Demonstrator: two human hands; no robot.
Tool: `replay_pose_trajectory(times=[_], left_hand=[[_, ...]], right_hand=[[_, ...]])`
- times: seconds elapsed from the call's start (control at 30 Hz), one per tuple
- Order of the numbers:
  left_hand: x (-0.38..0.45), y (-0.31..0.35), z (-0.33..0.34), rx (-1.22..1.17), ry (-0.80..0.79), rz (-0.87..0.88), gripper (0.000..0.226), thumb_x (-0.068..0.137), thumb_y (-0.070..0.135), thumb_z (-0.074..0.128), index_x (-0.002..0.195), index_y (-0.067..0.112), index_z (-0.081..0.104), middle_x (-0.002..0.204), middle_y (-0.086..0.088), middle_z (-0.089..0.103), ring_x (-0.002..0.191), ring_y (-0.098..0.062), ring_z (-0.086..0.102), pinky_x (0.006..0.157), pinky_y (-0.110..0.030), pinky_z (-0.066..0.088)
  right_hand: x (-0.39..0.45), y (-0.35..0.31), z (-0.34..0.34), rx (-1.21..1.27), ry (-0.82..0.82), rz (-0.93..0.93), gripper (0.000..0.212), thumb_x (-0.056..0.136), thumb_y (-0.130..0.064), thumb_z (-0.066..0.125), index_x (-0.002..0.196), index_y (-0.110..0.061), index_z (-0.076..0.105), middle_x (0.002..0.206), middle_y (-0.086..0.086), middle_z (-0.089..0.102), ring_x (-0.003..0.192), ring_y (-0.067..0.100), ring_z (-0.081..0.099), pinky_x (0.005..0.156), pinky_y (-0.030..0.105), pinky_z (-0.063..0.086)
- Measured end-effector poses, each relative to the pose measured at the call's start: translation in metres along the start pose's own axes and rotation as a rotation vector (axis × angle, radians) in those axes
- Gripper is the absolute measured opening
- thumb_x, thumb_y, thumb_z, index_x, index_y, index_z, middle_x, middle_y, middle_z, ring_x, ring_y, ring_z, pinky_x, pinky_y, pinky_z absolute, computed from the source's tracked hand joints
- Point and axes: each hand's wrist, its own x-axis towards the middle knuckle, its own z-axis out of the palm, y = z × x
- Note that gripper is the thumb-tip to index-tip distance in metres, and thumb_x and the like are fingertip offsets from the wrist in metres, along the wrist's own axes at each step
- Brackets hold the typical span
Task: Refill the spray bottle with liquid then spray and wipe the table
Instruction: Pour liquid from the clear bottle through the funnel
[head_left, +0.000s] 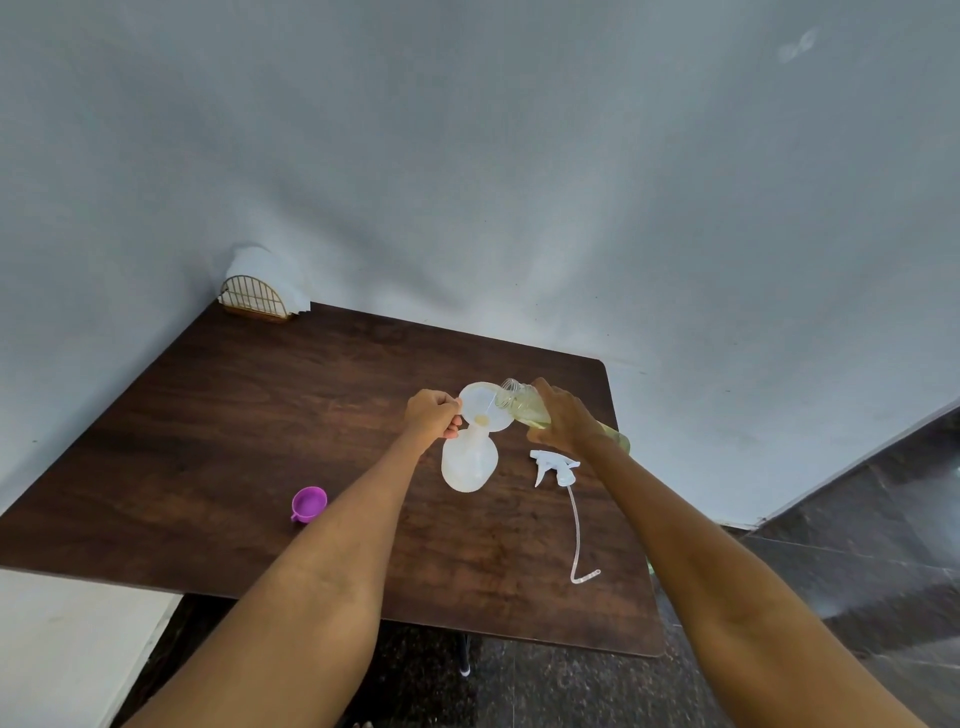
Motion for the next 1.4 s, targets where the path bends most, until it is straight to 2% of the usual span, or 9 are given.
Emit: replay_pose_trajectory(times=[0.2,0.43,0.6,0.83,1.13,1.4], left_hand=[[0.0010,0.0012,0.0005,0.011,0.006,-0.002,0.019,0.092,0.014,0.056,0.094,-0.002,0.067,0.066,-0.004,0.059,0.055,-0.010,0.057,0.064,-0.024,0.054],[0.0023,-0.0006,0.0013,0.004,0.009,-0.007,0.019,0.092,0.014,0.056,0.092,-0.001,0.067,0.071,-0.007,0.060,0.056,-0.011,0.057,0.065,-0.025,0.055],[0.0024,0.0004,0.0015,0.006,0.014,-0.006,0.016,0.092,0.014,0.056,0.087,0.002,0.065,0.065,-0.003,0.059,0.055,-0.010,0.057,0.061,-0.021,0.053],[0.0031,-0.0002,0.0020,0.024,0.020,-0.003,0.019,0.092,0.015,0.056,0.094,-0.001,0.067,0.078,-0.011,0.062,0.055,-0.010,0.057,0.063,-0.023,0.054],[0.0031,0.0002,0.0015,0.024,0.017,-0.008,0.019,0.092,0.015,0.057,0.094,-0.001,0.067,0.071,-0.006,0.060,0.055,-0.011,0.057,0.060,-0.021,0.053],[0.0040,0.0003,0.0012,0.013,0.011,-0.007,0.019,0.092,0.013,0.056,0.092,-0.002,0.067,0.064,-0.003,0.059,0.055,-0.010,0.058,0.066,-0.025,0.055]], right_hand=[[0.0000,-0.0004,-0.0008,-0.011,-0.005,-0.001,0.066,0.070,-0.026,0.073,0.125,-0.011,0.041,0.109,0.014,0.060,0.093,0.031,0.060,0.083,0.041,0.052],[0.0005,0.0023,-0.0001,-0.007,-0.007,0.006,0.065,0.071,-0.024,0.072,0.126,-0.010,0.040,0.109,0.014,0.060,0.092,0.031,0.059,0.079,0.034,0.047],[0.0009,0.0022,-0.0003,-0.012,-0.002,0.004,0.064,0.071,-0.023,0.072,0.125,-0.010,0.041,0.108,0.014,0.060,0.091,0.031,0.059,0.077,0.035,0.047],[-0.0003,0.0008,-0.0016,-0.009,0.005,-0.002,0.064,0.070,-0.024,0.073,0.124,-0.012,0.042,0.107,0.013,0.060,0.090,0.030,0.060,0.079,0.037,0.050],[0.0001,0.0018,-0.0042,-0.026,-0.006,-0.018,0.064,0.070,-0.025,0.074,0.124,-0.011,0.041,0.110,0.014,0.060,0.093,0.030,0.061,0.081,0.039,0.051],[0.0026,0.0030,-0.0075,-0.038,-0.005,-0.012,0.063,0.071,-0.023,0.073,0.124,-0.010,0.041,0.111,0.014,0.061,0.093,0.031,0.060,0.079,0.036,0.048]])
